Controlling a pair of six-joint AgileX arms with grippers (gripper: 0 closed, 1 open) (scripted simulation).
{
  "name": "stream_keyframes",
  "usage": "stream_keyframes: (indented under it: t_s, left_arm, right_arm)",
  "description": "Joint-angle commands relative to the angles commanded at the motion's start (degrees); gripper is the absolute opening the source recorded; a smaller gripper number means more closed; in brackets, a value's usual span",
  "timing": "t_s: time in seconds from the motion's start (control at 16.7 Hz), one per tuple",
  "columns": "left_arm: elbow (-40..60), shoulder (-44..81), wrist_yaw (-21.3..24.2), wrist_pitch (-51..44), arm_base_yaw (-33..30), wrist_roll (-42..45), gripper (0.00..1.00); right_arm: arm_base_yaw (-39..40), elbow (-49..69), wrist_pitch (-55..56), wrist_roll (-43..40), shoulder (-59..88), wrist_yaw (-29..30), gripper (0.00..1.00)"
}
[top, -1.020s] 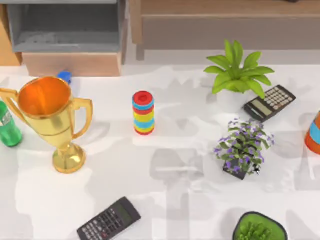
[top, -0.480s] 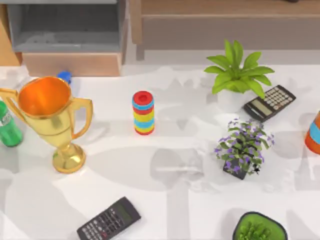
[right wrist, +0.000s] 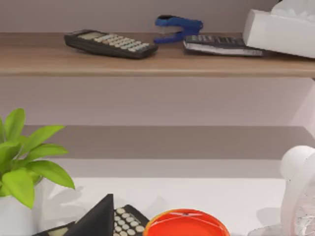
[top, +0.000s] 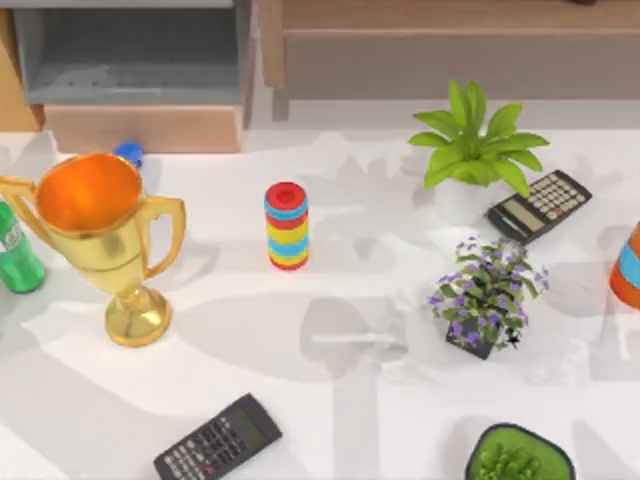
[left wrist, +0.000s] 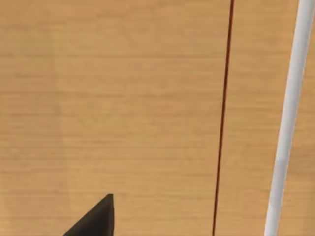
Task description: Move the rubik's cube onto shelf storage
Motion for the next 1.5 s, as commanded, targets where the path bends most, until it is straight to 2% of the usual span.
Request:
stream_keyframes:
  t_s: [0.3,0.66,0.9,1.5]
  left_arm:
    - [-0.04,-0.06,-0.15,-0.21,-0.31,-0.06,1.0]
    - [6.02,2.82,-1.32,-3.18,-1.36,-0.04,1.0]
    - [6.56,3.07,-1.42,-3.46,-1.46,-0.05,1.0]
    - [6.56,3.07,-1.42,-3.46,-1.46,-0.05,0.25]
  right_arm:
    - [0.0,0.0,0.0,0.0,0.0,0.0,1.0]
    - [0.0,0.0,0.0,0.0,0.0,0.0,1.0]
    - [0.0,0.0,0.0,0.0,0.0,0.0,1.0]
    - [0.0,0.0,0.0,0.0,0.0,0.0,1.0]
